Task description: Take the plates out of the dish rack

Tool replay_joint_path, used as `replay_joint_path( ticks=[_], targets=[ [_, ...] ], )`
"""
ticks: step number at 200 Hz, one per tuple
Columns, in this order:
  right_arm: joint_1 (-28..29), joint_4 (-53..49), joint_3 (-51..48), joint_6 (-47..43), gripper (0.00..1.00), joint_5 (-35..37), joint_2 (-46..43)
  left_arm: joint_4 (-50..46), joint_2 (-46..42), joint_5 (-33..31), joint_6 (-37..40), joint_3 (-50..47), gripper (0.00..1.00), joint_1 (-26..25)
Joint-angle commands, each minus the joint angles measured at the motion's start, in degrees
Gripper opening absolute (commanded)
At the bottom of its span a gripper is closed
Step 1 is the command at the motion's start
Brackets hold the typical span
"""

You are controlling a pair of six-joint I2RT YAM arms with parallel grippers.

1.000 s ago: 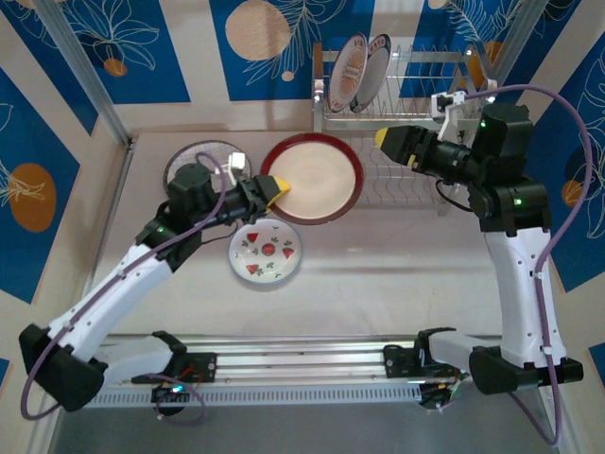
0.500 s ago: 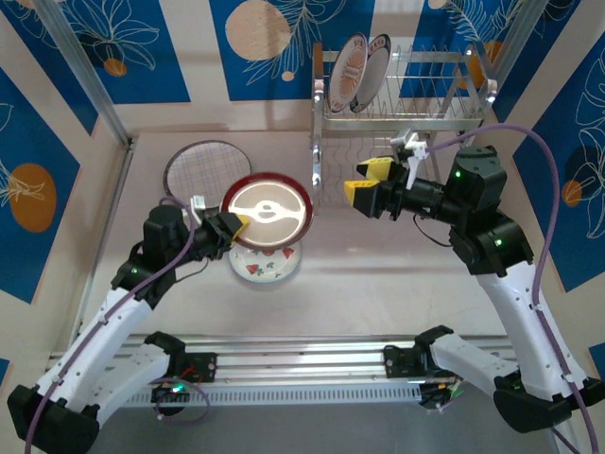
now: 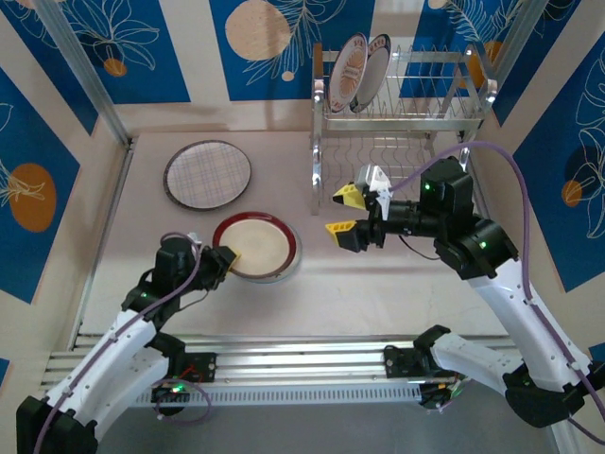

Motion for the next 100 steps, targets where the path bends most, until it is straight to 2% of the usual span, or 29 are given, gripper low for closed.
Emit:
replay_joint_path(
  ticks=[1,100],
  targets=[
    [1.1,-1.73,-0.11,-3.4,0.68,0.16,0.6,11.93,-0.32,-1.47,-0.35,-0.85,0.0,0.62],
    [2.36,-1.22,-1.46,-1.85,0.68,2.04,0.92,22.92,10.26,-1.91,0.4,-4.42,0.0,0.62]
  ],
)
